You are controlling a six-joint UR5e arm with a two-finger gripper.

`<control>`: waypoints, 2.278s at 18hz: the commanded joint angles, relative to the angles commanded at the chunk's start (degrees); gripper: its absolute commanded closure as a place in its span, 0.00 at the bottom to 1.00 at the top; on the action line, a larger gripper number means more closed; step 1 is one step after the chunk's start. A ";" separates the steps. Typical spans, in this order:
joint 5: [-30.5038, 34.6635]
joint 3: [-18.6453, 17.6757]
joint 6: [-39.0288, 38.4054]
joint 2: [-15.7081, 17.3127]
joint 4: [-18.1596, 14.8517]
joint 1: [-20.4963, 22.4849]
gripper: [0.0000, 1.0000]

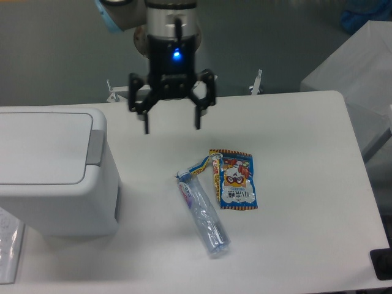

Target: Open the trash can

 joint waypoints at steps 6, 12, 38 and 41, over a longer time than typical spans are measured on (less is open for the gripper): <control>0.09 -0.09 -0.71 -1.50 0.35 -3.43 0.00; 0.17 -0.61 -0.27 -2.73 0.88 -4.58 0.00; 0.53 -3.08 -0.18 -2.46 1.23 -5.37 0.00; 0.62 -2.99 -0.10 -2.47 1.23 -5.37 0.00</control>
